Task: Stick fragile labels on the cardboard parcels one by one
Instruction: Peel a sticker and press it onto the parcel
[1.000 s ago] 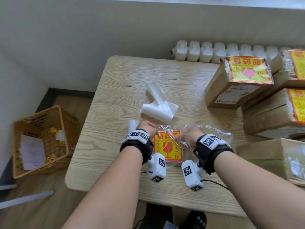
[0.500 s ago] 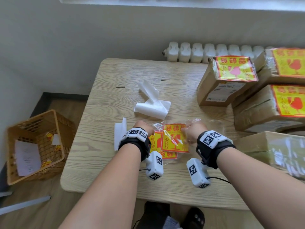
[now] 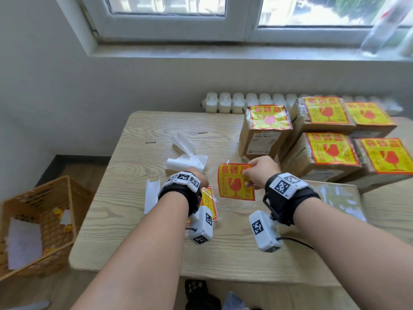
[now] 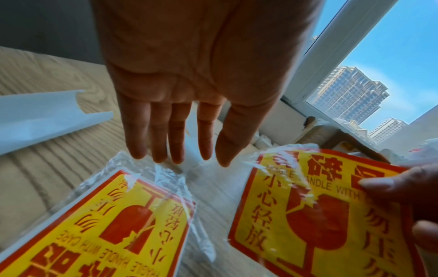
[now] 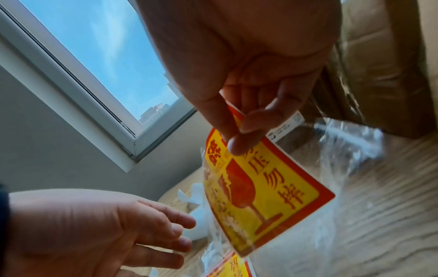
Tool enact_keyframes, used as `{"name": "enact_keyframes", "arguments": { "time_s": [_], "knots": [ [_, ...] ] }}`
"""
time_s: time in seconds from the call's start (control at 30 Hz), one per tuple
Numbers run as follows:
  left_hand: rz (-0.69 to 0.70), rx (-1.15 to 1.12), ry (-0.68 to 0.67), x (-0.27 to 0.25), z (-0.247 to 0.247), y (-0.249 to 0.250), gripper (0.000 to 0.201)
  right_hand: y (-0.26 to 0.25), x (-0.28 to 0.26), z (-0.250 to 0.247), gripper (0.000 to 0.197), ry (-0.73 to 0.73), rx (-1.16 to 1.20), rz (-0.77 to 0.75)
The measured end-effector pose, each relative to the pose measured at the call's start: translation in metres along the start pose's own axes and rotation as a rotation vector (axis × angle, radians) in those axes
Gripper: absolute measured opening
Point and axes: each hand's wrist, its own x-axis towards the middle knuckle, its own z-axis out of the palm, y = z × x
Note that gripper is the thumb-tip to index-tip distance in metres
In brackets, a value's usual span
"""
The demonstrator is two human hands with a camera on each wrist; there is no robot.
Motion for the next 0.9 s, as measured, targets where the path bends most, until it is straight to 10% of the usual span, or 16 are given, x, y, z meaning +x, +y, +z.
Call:
{"name": "enact_keyframes", "arguments": {
  "time_s": [0.37,0.9],
  "knots": [
    [0.239,-0.370,-0.138,-0.135,-0.040,0.059,0.024,-0.001,-0.020,-0.078,0.013,0.290,0.231,-0.222],
    [0.295,-0.429,-0.082,-0.170,-0.039,0.079,0.011,0.009,-0.034,-0.102,0.022,0.305,0.347,-0.181]
  ]
}}
